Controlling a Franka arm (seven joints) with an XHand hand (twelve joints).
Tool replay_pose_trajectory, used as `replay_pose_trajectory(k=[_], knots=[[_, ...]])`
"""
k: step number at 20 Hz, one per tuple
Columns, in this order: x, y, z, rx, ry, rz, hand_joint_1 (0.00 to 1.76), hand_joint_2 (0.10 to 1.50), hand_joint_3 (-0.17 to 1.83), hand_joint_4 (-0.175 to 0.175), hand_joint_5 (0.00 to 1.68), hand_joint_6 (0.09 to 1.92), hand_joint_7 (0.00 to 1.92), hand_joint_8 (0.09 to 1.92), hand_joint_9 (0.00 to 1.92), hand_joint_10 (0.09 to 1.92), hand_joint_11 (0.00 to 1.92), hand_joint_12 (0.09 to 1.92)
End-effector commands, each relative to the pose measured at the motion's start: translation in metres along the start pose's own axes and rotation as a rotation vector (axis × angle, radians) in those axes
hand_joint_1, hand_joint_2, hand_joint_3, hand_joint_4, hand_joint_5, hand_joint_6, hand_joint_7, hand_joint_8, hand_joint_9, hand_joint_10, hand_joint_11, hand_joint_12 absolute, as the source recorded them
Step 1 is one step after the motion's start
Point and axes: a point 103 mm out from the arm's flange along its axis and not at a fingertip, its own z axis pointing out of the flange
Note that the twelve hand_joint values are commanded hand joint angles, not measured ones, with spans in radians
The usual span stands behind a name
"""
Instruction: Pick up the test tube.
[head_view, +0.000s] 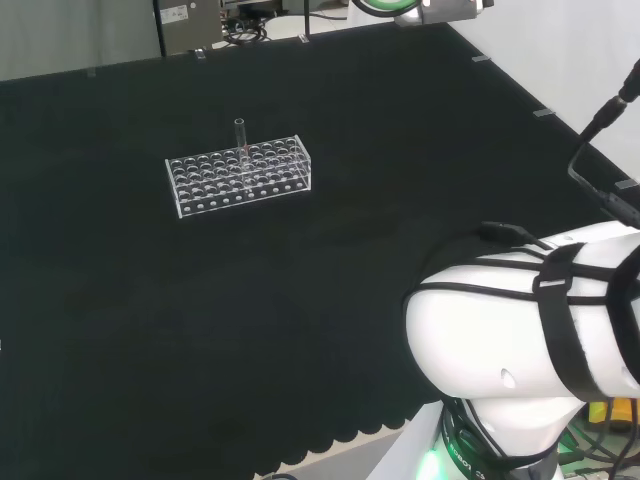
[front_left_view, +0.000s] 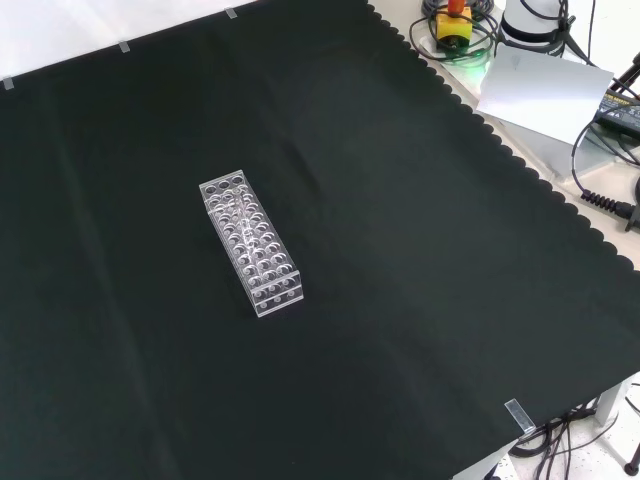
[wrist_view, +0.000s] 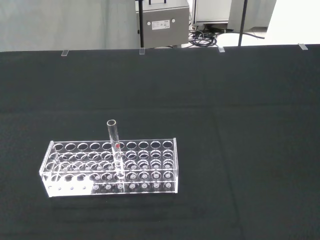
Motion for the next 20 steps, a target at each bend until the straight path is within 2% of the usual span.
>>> replay_pose_trajectory(k=[1,8,14,20], knots=[[0.0,0.0,0.0,-0.01,-0.016,-0.003,0.55,0.77,0.58,-0.047,0.07,0.18,0.01,0.74,0.01,0.8,0.01,1.5],[0.002,0.007,-0.001,-0.004,-0.027,-0.018,0.54,0.82,0.48,-0.047,0.1,0.09,0.0,0.76,0.0,0.83,0.0,1.56],[0.006,0.037,0.0,0.045,-0.018,-0.046,0.57,0.83,0.44,-0.06,0.17,0.09,0.04,0.83,0.02,0.94,0.0,1.6],[0.018,0.066,0.001,0.031,0.005,-0.075,0.78,0.75,0.48,-0.084,0.29,0.09,0.2,0.87,0.18,0.95,0.08,1.59]])
